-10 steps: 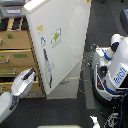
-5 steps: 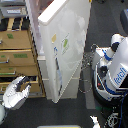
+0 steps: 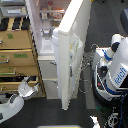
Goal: Opening the fridge
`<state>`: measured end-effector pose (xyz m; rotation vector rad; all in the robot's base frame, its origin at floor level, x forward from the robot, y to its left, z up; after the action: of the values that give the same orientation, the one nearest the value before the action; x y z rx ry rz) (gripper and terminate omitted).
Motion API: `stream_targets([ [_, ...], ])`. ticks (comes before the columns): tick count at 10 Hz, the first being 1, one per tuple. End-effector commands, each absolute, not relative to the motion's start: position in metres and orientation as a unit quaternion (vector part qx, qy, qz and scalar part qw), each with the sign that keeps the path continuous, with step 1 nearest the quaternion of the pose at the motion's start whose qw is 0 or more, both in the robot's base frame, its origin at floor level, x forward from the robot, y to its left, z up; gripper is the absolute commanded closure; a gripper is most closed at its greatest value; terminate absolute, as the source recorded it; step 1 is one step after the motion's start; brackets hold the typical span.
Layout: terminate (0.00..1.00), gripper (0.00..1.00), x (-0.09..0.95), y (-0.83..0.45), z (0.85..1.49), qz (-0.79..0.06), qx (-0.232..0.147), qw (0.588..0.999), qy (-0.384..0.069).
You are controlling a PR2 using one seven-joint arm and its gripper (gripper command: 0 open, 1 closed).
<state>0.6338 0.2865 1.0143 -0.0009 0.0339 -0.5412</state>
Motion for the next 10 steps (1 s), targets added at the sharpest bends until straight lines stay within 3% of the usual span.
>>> stream_targets([
  [1, 0.0, 0.0, 0.671, -0.156, 1.154, -0.323, 0.026, 0.945, -0.047],
  [4, 0.0, 0.0, 0.533, -0.392, 1.263, -0.396, -0.031, 0.917, -0.038],
  [6, 0.0, 0.0, 0.45, -0.516, 1.284, -0.438, -0.045, 0.898, -0.022],
  [7, 0.0, 0.0, 0.388, -0.576, 1.276, -0.468, -0.055, 0.882, 0.018],
  [9, 0.0, 0.0, 0.394, -0.553, 1.261, -0.471, -0.045, 0.881, 0.017],
  [10, 0.0, 0.0, 0.476, -0.439, 1.213, -0.432, -0.003, 0.902, 0.005],
])
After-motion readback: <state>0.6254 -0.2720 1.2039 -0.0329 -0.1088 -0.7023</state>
